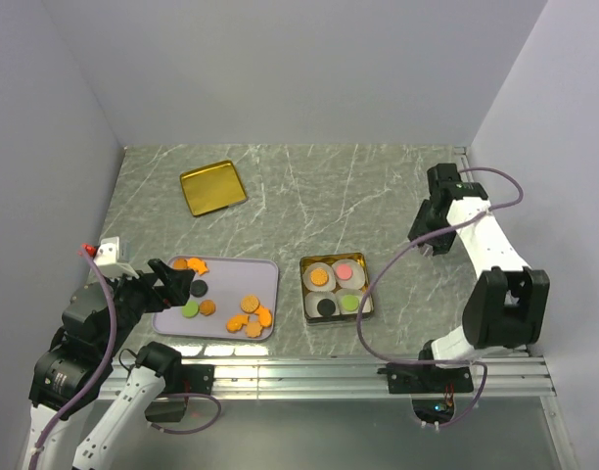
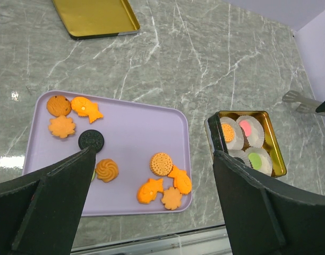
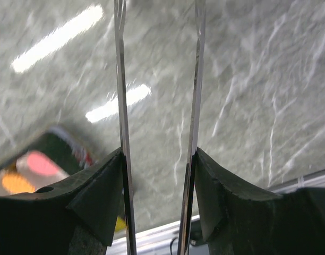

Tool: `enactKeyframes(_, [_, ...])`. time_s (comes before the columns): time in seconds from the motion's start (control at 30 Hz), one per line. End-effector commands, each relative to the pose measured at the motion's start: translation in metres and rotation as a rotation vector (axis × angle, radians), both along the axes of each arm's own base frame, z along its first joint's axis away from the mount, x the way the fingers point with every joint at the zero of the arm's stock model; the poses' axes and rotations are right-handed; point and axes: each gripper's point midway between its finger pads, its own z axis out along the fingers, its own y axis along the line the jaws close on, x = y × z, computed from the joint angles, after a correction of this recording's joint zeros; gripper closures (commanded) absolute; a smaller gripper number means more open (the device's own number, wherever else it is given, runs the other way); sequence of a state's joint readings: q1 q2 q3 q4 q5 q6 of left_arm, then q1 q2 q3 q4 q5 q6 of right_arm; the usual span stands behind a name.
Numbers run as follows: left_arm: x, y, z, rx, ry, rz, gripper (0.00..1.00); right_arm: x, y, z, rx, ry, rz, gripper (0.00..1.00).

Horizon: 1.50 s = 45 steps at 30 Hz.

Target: Pack the cookies

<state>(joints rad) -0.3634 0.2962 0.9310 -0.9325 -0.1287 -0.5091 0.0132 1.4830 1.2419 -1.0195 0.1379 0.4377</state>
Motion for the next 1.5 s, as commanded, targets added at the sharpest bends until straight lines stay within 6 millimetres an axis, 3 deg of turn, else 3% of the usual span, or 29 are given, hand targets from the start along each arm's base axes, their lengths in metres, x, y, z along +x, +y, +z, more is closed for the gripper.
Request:
enactKeyframes(0.0, [0.0, 0.0, 0.011, -0.005, -0.042, -0.008, 0.01, 0.024, -0.026, -0.01, -0.036, -0.045, -0.054, 0.41])
enactKeyframes(0.23, [-0.001, 0.0, 0.013, -0.008, -0.048, -0.006, 0.01, 0.053, -0.043, -0.053, 0.015, 0.033, -0.117, 0.42])
enactKeyframes(0.47, [0.001, 0.001, 0.011, -0.007, -0.038, 0.006, 0.01, 0.092, -0.036, -0.081, 0.089, 0.077, -0.141, 0.4])
enactKeyframes(0.6, [0.002, 0.001, 0.009, -0.002, -0.029, 0.007, 0.01, 0.104, -0.034, -0.088, 0.103, 0.083, -0.149, 0.31])
enactKeyframes(0.8, [0.008, -0.001, 0.006, 0.01, 0.007, 0.009, 0.01, 0.102, -0.033, -0.09, 0.106, 0.083, -0.167, 0.12])
enactKeyframes(0.87, [0.012, -0.002, 0.003, 0.019, 0.034, 0.01, 0.01, 0.1, -0.037, -0.081, 0.09, 0.068, -0.176, 0.05])
enactKeyframes(1.0, [0.023, -0.004, -0.005, 0.043, 0.096, 0.021, 0.0, 0.092, -0.039, -0.058, 0.063, 0.035, -0.19, 0.02])
enactKeyframes(1.03, [0.025, -0.003, -0.004, 0.044, 0.103, 0.031, 0.01, 0.09, -0.037, -0.043, 0.061, -0.001, -0.189, 0.02])
enactKeyframes(1.1, [0.033, -0.001, -0.009, 0.054, 0.149, 0.07, 0.0, 0.08, -0.028, -0.032, 0.034, -0.011, -0.171, 0.02])
enactKeyframes(1.17, [0.044, 0.001, -0.006, 0.067, 0.161, 0.104, 0.01, 0.073, -0.016, -0.006, 0.023, -0.068, -0.137, 0.01])
enactKeyframes(1.27, [0.065, -0.004, 0.001, 0.059, 0.161, 0.125, 0.01, 0.064, 0.021, 0.027, -0.011, -0.13, -0.039, 0.01])
enactKeyframes(1.3, [0.073, -0.006, 0.004, 0.048, 0.156, 0.134, 0.01, 0.062, 0.046, 0.039, -0.015, -0.159, 0.016, 0.0])
enactKeyframes(1.47, [0.131, -0.016, -0.013, 0.099, 0.241, 0.191, 0.01, 0.036, 0.117, 0.077, 0.106, -0.24, 0.162, 0.0])
